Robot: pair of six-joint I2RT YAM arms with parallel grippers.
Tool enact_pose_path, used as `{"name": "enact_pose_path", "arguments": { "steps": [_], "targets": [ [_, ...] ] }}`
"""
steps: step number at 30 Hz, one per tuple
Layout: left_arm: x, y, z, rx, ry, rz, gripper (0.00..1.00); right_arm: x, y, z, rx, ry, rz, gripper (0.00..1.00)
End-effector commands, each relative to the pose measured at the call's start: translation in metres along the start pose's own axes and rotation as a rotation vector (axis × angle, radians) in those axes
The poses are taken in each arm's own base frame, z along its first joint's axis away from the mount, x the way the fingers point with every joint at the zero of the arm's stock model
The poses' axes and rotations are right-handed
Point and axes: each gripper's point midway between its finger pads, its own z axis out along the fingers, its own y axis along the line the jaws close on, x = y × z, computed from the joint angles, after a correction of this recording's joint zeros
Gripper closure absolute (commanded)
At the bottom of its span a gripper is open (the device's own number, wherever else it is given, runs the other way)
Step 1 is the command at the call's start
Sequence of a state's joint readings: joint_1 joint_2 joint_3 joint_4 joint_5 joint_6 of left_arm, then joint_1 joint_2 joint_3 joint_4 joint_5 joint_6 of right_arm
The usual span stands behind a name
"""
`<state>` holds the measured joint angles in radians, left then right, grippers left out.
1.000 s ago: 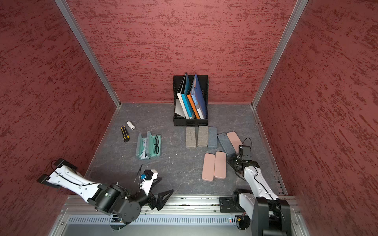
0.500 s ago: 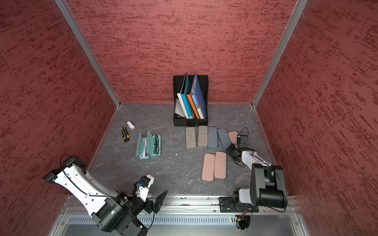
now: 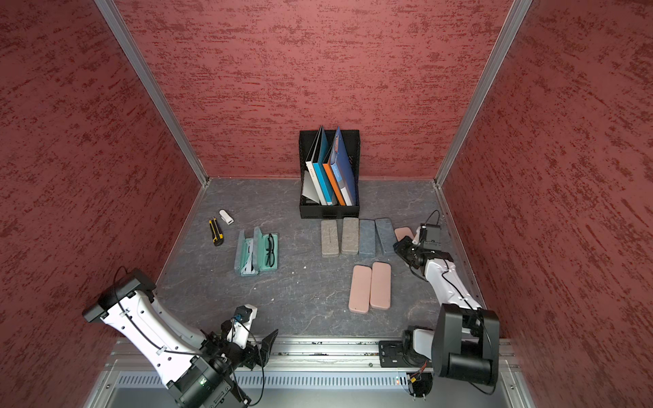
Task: Close the glasses case
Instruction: Move the glasses case to the center of the board.
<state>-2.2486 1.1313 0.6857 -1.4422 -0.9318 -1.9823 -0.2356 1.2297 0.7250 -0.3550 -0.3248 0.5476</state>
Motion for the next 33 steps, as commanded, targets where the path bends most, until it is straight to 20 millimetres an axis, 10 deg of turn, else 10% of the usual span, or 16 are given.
{"name": "enact_pose_path", "arguments": {
  "steps": [1, 8, 14, 25, 33],
  "targets": [
    [0.003, 0.013, 0.0, -0.081, -0.016, -0.02, 0.0, -0.026, -0.029, -0.011, 0.102, -0.058, 0.057, 0.6],
    [0.012, 0.014, -0.001, -0.085, -0.041, -0.032, 0.0, -0.072, -0.077, 0.004, 0.109, -0.085, 0.294, 0.66],
    [0.018, 0.014, 0.005, 0.002, -0.048, -0.101, 0.0, -0.053, -0.096, 0.039, 0.104, 0.001, 0.353, 0.86],
    [0.009, 0.016, 0.002, 0.008, -0.064, -0.122, 0.0, 0.001, -0.05, 0.073, 0.025, 0.138, 0.232, 0.9],
    [0.008, 0.022, 0.0, -0.035, -0.075, -0.145, 0.0, -0.009, -0.049, 0.064, 0.044, 0.114, 0.213, 0.85]
  ]
}}
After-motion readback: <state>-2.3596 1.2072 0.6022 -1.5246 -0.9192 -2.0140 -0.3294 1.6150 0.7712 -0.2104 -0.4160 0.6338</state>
